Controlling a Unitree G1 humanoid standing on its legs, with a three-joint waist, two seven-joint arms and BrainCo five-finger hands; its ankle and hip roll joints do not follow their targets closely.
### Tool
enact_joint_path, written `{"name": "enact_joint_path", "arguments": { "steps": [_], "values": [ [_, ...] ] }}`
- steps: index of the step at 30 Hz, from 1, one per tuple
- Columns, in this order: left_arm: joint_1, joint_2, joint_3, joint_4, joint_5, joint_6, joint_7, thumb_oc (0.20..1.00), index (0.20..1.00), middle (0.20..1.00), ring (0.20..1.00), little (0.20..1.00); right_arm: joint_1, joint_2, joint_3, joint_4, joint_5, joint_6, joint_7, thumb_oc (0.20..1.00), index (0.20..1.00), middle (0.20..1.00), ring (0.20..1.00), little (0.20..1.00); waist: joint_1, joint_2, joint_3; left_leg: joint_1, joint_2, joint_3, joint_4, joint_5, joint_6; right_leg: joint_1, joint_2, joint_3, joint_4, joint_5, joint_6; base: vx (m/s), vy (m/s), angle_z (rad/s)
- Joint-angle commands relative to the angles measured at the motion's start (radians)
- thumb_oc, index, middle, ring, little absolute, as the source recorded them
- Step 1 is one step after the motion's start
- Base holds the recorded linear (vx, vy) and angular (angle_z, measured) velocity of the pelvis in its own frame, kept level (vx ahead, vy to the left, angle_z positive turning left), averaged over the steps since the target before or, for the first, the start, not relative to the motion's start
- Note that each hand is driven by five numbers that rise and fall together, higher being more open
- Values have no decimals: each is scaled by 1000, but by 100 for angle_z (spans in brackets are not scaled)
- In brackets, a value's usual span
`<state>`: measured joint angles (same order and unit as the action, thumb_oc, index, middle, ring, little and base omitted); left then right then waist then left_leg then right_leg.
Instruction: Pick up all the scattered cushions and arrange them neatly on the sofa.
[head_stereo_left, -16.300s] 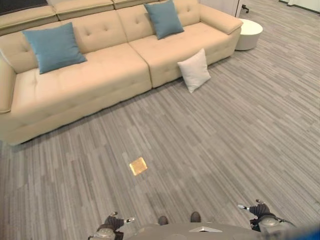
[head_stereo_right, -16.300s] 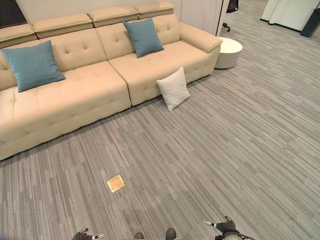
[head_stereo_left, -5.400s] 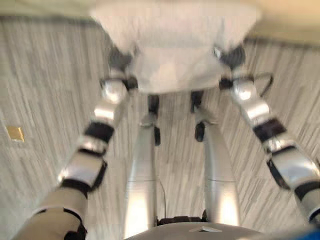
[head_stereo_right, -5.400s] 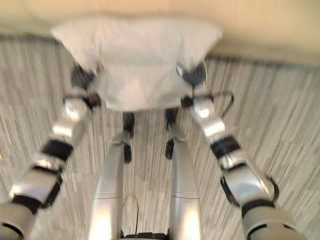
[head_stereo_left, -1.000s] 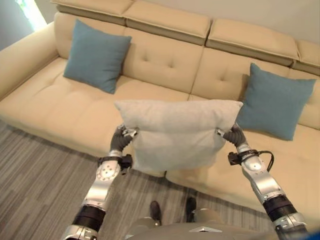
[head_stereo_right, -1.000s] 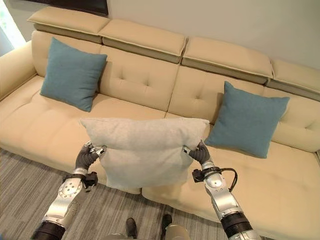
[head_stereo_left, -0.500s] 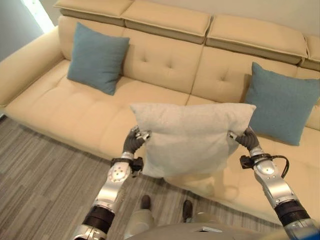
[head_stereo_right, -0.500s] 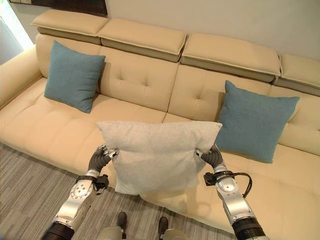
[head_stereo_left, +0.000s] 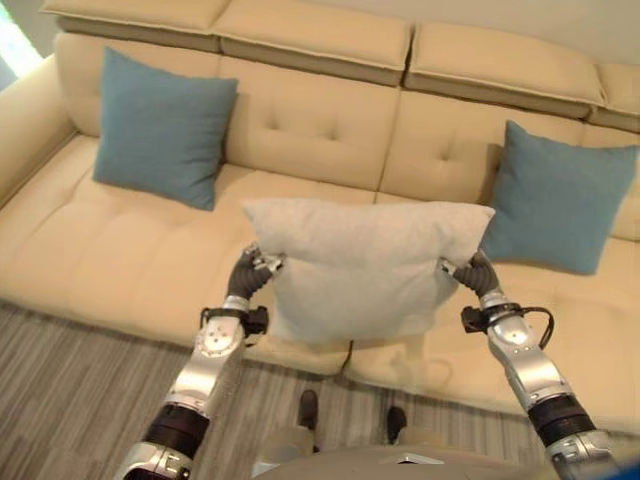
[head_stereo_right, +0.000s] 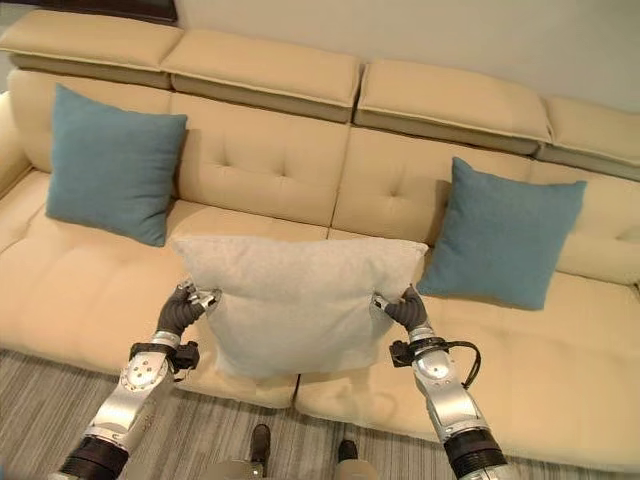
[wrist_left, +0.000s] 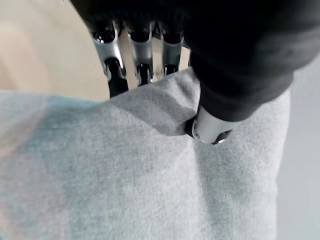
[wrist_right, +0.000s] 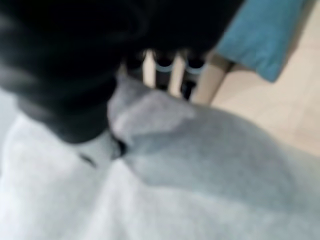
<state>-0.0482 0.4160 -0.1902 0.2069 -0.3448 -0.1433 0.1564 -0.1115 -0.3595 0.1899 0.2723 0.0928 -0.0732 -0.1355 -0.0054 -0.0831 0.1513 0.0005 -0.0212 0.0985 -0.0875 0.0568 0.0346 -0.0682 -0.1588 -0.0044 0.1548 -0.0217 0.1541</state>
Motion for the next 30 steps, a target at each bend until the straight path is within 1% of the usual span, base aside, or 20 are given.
{"name": "enact_joint_path", "arguments": {
  "steps": [1, 3, 4, 6, 7, 8, 9, 12, 13, 14, 15, 16, 17, 18, 19, 20, 21, 22, 25, 30],
  "values": [
    [-46, -34, 5, -125, -23, -109, -7, 200, 200, 200, 200, 200, -108, -26, -12, -49, 6, -89, -18, 200, 200, 200, 200, 200, 8, 1, -55, -5, 46, -4, 102, -111, -57, -56, 55, -41, 82, 12, 6, 88, 68, -63],
    [-36, -38, 8, -124, -25, -106, -12, 200, 200, 200, 200, 200, -111, -30, -10, -44, 19, -92, -17, 200, 200, 200, 200, 200, 6, -2, -61, 16, 29, 4, 83, -117, -51, -50, 83, -83, 24, 11, -8, 100, 57, -25],
    [-28, -43, 6, -126, -27, -102, -15, 200, 200, 200, 200, 200, -110, -35, -5, -44, 24, -95, -14, 200, 200, 200, 200, 200, 4, -3, -61, 35, 14, 17, 68, -125, -50, -75, 106, -146, -23, 22, -19, 120, 33, -19],
    [-24, -51, 10, -126, -31, -104, -24, 200, 200, 200, 200, 200, -110, -37, -8, -42, 27, -92, -9, 200, 200, 200, 200, 200, 3, -7, -61, 37, 8, 13, 78, -131, -52, -50, 104, -167, -71, 22, -18, 101, -22, -24],
    [-25, -58, 1, -124, -28, -100, -28, 200, 200, 200, 200, 200, -102, -39, -10, -43, 23, -92, -12, 200, 200, 200, 200, 200, -4, -12, -64, 35, 0, 5, 83, -134, -51, -39, 119, -137, -86, 21, -29, 94, -58, 2],
    [-23, -68, -2, -121, -28, -101, -31, 200, 200, 200, 200, 200, -89, -43, -17, -45, 19, -95, -10, 200, 200, 200, 200, 200, -9, -15, -67, 34, -3, -2, 89, -137, -53, -33, 129, -106, -96, 27, -30, 101, -57, 16],
    [-18, -72, 3, -126, -38, -106, -35, 200, 200, 200, 200, 200, -85, -51, -24, -49, 17, -95, -14, 200, 200, 200, 200, 200, -4, -17, -72, 36, -8, 3, 96, -146, -55, -21, 123, -111, -120, 41, -29, 108, -57, 26],
    [-13, -80, -5, -129, -32, -105, -47, 200, 200, 200, 200, 200, -64, -59, -33, -59, 16, -98, -15, 200, 200, 200, 200, 200, -12, -21, -80, 31, -11, 8, 138, -168, -63, 11, 122, -118, -150, 41, -36, 86, -38, 17],
    [-6, -87, -5, -132, -34, -102, -54, 200, 200, 200, 200, 200, -50, -72, -42, -65, 17, -97, -13, 200, 200, 200, 200, 200, -15, -28, -78, 20, -9, 4, 211, -188, -76, 38, 117, -120, -170, 44, -41, 107, -46, 15],
    [-6, -87, -5, -132, -34, -102, -54, 200, 200, 200, 200, 200, -50, -72, -42, -66, 17, -97, -13, 200, 200, 200, 200, 200, -15, -28, -77, 18, -9, 4, 217, -191, -76, 40, 118, -121, -171, 44, -41, 87, -40, 21],
    [-7, -90, -3, -131, -38, -104, -50, 200, 200, 200, 200, 200, -47, -76, -42, -66, 24, -98, -14, 200, 200, 200, 200, 200, -13, -34, -73, 1, -9, -3, 259, -193, -85, 51, 113, -116, -179, 44, -44, 18, -15, 7],
    [-11, -93, -5, -133, -41, -103, -45, 200, 200, 200, 200, 200, -47, -76, -43, -68, 31, -96, -15, 200, 200, 200, 200, 200, -8, -41, -67, -39, -10, -23, 317, -183, -95, 56, 108, -112, -182, 45, -47, 35, -13, 0],
    [-12, -94, -7, -136, -42, -102, -44, 200, 200, 200, 200, 200, -44, -79, -43, -69, 33, -94, -13, 200, 200, 200, 200, 200, -4, -48, -63, -66, -7, -36, 322, -186, -97, 60, 102, -111, -185, 44, -48, 38, 6, -3],
    [-10, -94, -7, -139, -42, -101, -47, 200, 200, 200, 200, 200, -42, -84, -44, -68, 32, -93, -13, 200, 200, 200, 200, 200, -5, -50, -68, -76, 2, -43, 304, -188, -95, 63, 100, -112, -192, 43, -45, 98, 51, 3],
    [-11, -88, -8, -142, -33, -96, -46, 200, 200, 200, 200, 200, -39, -89, -48, -65, 30, -92, -18, 200, 200, 200, 200, 200, -3, -52, -73, -86, 27, -44, 266, -166, -93, 68, 98, -110, -194, 39, -43, 84, 48, -5],
    [-11, -88, -8, -142, -33, -96, -46, 200, 200, 200, 200, 200, -39, -89, -48, -65, 30, -92, -18, 200, 200, 200, 200, 200, -3, -52, -74, -85, 27, -44, 263, -165, -94, 67, 98, -110, -194, 38, -43, 106, 90, -2],
    [-14, -83, -10, -145, -26, -93, -37, 200, 200, 200, 200, 200, -38, -91, -47, -64, 27, -88, -23, 200, 200, 200, 200, 200, 5, -52, -70, -111, 51, -69, 229, -126, -100, 69, 102, -95, -185, 26, -48, 74, 75, -6],
    [-16, -82, -10, -145, -24, -93, -30, 200, 200, 200, 200, 200, -37, -92, -48, -62, 25, -87, -27, 200, 200, 200, 200, 200, 8, -52, -67, -122, 58, -81, 224, -110, -104, 71, 103, -89, -180, 18, -51, 106, 100, 0],
    [-6, -82, -9, -153, -22, -92, -34, 200, 200, 200, 200, 200, -29, -92, -53, -66, 16, -86, -24, 200, 200, 200, 200, 200, 7, -36, -85, -74, 62, -96, 144, -100, -106, 85, 114, -85, -180, 4, -52, 132, 101, -27],
    [11, -65, -2, -168, -11, -90, -37, 200, 200, 200, 200, 200, -24, -81, -56, -72, -1, -78, -26, 200, 200, 200, 200, 200, 8, -20, -97, -10, 51, -74, 91, -96, -98, 104, 101, -64, -171, -1, -46, 120, 123, -21]
  ]
}}
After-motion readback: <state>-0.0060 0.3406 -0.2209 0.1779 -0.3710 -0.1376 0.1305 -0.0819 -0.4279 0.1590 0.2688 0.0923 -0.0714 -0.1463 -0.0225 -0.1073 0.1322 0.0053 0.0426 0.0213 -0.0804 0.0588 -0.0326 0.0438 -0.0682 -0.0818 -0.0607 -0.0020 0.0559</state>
